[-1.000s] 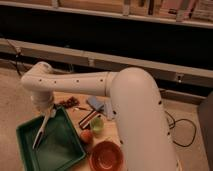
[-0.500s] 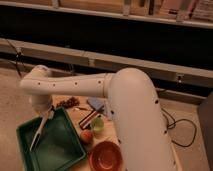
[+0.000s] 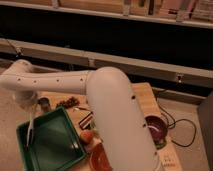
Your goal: Place brush in tray
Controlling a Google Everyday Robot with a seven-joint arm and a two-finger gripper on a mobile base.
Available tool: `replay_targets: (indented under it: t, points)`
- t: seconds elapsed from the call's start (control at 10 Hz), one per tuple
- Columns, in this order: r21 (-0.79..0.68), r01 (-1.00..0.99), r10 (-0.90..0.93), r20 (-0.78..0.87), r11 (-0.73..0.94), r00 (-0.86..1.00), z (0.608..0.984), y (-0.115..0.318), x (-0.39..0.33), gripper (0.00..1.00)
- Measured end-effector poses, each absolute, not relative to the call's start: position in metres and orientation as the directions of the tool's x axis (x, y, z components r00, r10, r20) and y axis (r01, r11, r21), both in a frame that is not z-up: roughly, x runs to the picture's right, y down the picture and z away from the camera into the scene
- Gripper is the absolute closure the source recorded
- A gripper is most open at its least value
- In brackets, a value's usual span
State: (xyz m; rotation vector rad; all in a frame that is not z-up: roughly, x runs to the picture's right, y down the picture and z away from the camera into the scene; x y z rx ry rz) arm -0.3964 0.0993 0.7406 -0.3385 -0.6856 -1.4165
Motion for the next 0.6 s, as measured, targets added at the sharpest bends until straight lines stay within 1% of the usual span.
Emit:
replay_targets:
  t: [0.1,0.2,0.4,0.6]
  points:
    - [0.185,0.972,-0.786,0.619,0.146,0.000,0.741,0.100,-0.409,0.32]
    - [0.171,0.973,-0.780,0.625,0.156,0.015,0.744,0.103,-0.416,0.36]
    - [0.166,0.972,-0.781,0.624,0.163,0.025,0.748,0.107,-0.417,0.55]
    - [0.163,0.974,-0.787,0.616,0.160,0.027,0.751,0.108,-0.399,0.76]
